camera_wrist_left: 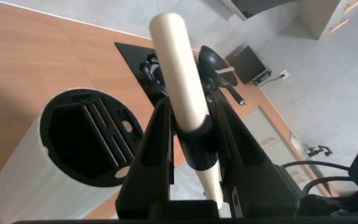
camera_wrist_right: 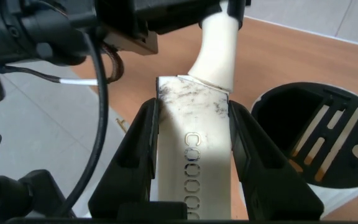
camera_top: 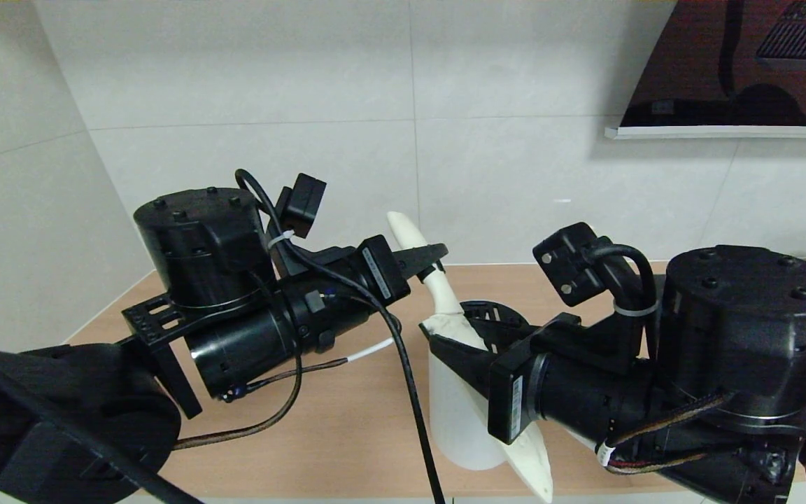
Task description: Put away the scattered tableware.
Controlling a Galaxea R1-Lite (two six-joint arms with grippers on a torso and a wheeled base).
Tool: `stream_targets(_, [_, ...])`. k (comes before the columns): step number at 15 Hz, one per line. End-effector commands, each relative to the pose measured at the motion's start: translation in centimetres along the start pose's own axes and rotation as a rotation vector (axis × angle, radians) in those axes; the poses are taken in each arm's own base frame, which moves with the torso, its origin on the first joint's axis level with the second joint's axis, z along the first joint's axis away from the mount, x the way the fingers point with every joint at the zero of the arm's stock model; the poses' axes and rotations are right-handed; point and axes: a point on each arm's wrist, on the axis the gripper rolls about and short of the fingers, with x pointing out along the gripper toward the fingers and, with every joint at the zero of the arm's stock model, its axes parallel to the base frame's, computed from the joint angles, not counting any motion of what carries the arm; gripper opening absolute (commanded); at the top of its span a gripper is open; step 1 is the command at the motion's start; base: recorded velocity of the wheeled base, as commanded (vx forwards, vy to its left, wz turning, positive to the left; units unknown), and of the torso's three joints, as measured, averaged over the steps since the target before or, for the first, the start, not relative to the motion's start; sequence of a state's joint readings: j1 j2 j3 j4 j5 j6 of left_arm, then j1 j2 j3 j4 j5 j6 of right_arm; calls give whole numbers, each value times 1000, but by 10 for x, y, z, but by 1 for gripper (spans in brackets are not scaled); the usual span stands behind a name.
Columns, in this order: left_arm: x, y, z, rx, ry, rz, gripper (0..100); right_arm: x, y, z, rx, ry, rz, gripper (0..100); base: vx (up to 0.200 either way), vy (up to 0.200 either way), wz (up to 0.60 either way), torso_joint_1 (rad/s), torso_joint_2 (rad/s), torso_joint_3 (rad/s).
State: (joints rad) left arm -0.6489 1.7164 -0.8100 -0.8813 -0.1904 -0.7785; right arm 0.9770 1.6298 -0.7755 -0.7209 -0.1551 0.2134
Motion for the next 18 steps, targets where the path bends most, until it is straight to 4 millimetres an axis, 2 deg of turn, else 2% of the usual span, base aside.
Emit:
stream_targets(1, [-1, -3, 2, 1, -7, -9, 0, 0, 0, 0, -1, -3, -7, 0, 0, 0, 0, 0, 0, 0])
stream_targets(3, [-1, -4, 1, 5, -5, -13, 0, 0, 0, 0, -1, -3, -8, 0, 0, 0, 0, 0, 0, 0])
stream_targets(4, [-1, -5, 1, 7, -4, -16, 0, 0, 0, 0, -1, -3, -8, 100, 0, 0, 0, 0, 0, 0])
stream_targets(7, [0, -11, -1, 11, -4, -23, 0, -1, -1, 0, 0, -1, -7, 100, 0, 0, 0, 0, 0, 0])
stream_targets(10, [3, -14, 5, 40, -45, 31, 0, -3, -5, 5, 3, -20, -25, 100, 0, 0, 0, 0, 0, 0])
stream_targets(13, [5, -21, 19, 177, -205, 172, 0, -8, -37, 21, 19, -75, -122, 100, 0, 0, 0, 0, 0, 0])
stream_targets(14, [1, -35, 27, 249, -281, 209, 0, -13, -51, 31, 27, -110, -173, 100, 0, 0, 0, 0, 0, 0])
stream_targets(16, [-5, -55, 30, 285, -327, 199, 0, -20, -79, 38, 37, -139, -273, 100, 0, 0, 0, 0, 0, 0])
stream_targets(17, [-6, -58, 31, 291, -331, 199, 0, -21, -84, 38, 38, -138, -293, 100, 0, 0, 0, 0, 0, 0])
stream_targets(18, [-3, -75, 32, 323, -363, 220, 0, -26, -112, 43, 49, -151, -362, 100, 0, 0, 0, 0, 0, 0])
